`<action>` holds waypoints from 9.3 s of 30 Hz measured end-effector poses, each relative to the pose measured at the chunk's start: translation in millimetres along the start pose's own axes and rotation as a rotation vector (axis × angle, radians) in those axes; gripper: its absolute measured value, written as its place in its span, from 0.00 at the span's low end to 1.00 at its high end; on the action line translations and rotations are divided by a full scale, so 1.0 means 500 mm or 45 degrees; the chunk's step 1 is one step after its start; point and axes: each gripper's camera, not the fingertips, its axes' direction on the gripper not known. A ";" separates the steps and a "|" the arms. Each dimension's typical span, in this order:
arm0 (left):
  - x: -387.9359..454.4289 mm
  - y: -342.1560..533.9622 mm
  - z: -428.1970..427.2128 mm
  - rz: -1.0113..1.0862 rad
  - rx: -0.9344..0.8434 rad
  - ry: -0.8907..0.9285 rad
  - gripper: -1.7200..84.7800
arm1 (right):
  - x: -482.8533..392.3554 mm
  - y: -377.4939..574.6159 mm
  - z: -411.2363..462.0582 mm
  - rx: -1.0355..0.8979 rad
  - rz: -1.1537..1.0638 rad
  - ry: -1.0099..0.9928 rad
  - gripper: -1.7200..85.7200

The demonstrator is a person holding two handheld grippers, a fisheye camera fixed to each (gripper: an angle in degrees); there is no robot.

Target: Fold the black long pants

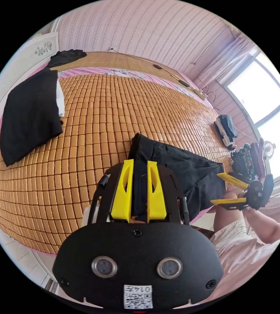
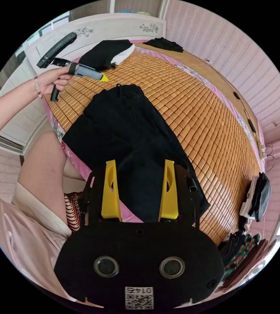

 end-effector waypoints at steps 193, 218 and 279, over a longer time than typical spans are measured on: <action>0.268 0.095 0.155 -0.102 -0.031 -0.247 0.05 | 0.608 0.338 0.228 0.012 0.986 0.250 0.01; -0.198 0.639 -0.160 -0.502 0.310 -0.426 0.07 | -0.289 -0.420 0.104 0.215 -0.444 -0.359 0.14; -0.596 0.646 0.079 -0.502 0.214 -0.363 0.01 | -0.580 -0.894 0.357 0.062 -0.820 -0.415 0.02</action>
